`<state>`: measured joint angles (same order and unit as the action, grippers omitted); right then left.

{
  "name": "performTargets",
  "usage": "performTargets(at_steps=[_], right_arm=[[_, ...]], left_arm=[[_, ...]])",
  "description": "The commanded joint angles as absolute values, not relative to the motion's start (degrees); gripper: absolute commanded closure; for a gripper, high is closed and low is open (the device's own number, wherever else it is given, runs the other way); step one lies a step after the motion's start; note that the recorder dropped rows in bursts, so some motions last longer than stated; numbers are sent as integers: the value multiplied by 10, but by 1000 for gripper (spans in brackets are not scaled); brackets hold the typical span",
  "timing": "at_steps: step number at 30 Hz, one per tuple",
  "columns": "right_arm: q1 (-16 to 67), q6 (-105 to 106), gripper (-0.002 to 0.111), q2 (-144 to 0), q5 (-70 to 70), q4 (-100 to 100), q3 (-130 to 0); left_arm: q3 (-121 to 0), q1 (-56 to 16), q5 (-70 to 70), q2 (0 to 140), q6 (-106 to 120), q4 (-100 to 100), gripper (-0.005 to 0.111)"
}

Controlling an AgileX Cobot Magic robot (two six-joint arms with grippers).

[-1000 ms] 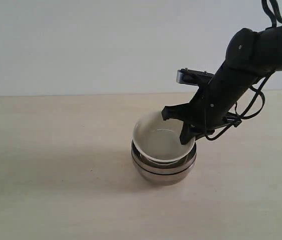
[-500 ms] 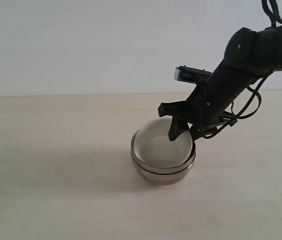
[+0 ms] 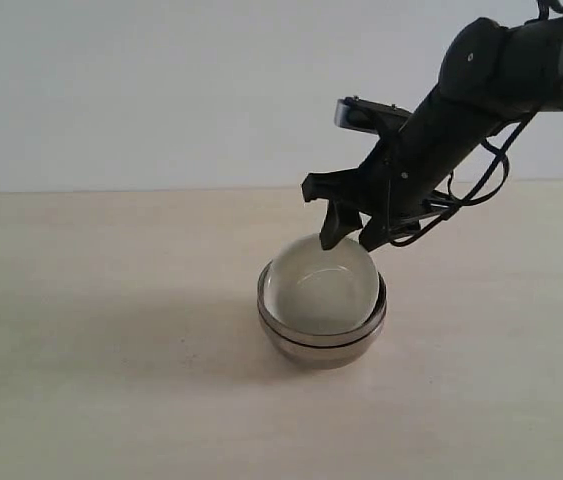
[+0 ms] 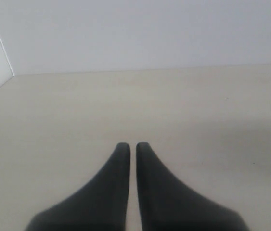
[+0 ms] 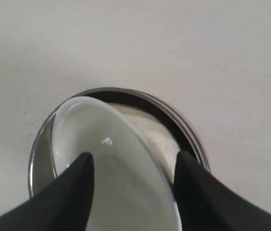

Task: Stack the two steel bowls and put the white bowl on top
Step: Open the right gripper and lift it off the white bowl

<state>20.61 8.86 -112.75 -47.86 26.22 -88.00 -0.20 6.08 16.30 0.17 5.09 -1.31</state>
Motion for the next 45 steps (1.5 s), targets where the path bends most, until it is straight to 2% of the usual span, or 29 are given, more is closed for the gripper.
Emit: performTargets(at_steps=[1, 5, 7, 9, 11, 12, 18, 24, 29, 45], right_arm=[[207, 93, 62, -1125, -476, 271, -896], [207, 95, 63, -1125, -480, 281, -910], [207, 96, 68, -1125, -481, 281, -914], [207, 109, 83, -1125, -483, 281, -914], [207, 128, 104, -1126, -489, 281, -913], [207, 136, 108, -1126, -492, 281, -913], [207, 152, 108, -1126, -485, 264, -911], [207, 149, 108, -1126, -403, 231, -850], [207, 150, 108, -1127, -389, 226, -833], [207, 161, 108, -1124, -339, 278, -801]], left_arm=[[0, 61, 163, 0, 44, -15, 103], [0, 61, 163, 0, 44, -15, 103], [0, 61, 163, 0, 44, -15, 103], [0, 61, 163, 0, 44, -15, 103], [0, 61, 163, 0, 44, -15, 103], [0, 61, 163, 0, 44, -15, 103], [0, 61, 163, 0, 44, -15, 103], [0, 61, 163, 0, 44, -15, 103], [0, 61, 163, 0, 44, -15, 103], [0, 61, 163, 0, 44, -15, 103]])
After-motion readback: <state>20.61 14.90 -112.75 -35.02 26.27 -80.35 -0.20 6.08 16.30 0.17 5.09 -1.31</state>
